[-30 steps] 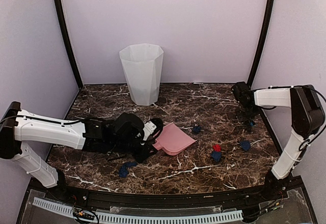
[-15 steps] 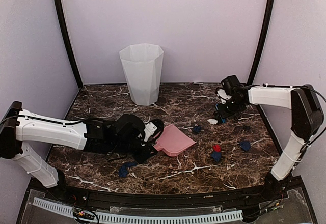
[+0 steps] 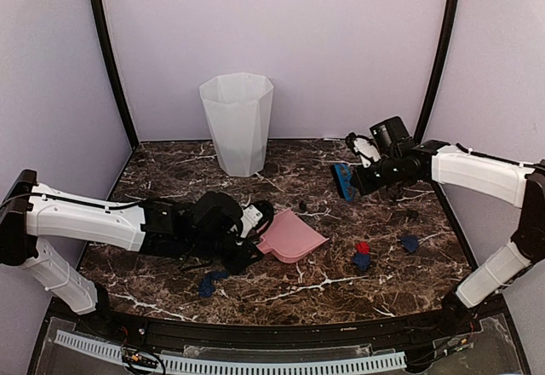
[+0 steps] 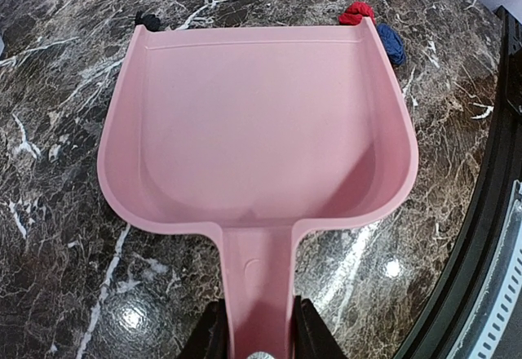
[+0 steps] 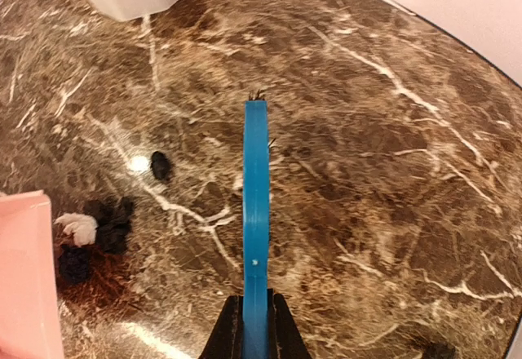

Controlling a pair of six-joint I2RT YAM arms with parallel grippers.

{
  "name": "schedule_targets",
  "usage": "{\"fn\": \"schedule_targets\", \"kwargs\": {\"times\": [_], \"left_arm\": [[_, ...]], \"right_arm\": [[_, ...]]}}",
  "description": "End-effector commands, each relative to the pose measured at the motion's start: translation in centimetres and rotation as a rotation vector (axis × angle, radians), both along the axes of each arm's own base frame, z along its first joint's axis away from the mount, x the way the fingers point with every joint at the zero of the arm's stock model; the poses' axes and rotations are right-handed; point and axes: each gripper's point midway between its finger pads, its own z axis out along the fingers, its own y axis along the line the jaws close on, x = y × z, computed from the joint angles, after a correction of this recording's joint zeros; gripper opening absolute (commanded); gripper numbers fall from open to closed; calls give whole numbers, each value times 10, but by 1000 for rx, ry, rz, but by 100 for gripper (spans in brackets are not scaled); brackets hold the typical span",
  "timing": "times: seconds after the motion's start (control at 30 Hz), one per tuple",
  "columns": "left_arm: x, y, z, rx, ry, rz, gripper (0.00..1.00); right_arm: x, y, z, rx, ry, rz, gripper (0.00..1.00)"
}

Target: Sweep away the paper scraps from the table

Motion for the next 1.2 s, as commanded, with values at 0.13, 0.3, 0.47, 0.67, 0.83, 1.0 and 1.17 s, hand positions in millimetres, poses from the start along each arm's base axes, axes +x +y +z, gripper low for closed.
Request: {"fn": "schedule_targets", "kwargs": {"times": [0.13,0.3,0.47,0.67,0.83,1.0,1.17], "left_arm": [[-6,3,9,-33,-4,-2,0],[-7,4,10,-36,-7,-1,0],[-8,5,8,-33,-5,-3,0],[-8,6,7,-31,-8,0,0],[-7,5,6,-26,-10,-2,0],[-7,5,4,-23,-6,-3,0],[-8,9,4,-24,-8,4,0]], "right_arm": [[9,-112,19,-332,-110,-512,0],[-12,-181,22,-565,-129,-784,0],[-24,-218,-5,-678,-40,-865,0],[-14,-195,-51,-623,88,-705,0],[-6,-137,-64,-366,154,-470,0],[-12,-91,-59,-232,181,-302,0],[-20,-44,-62,-149,200,-152,0]]}}
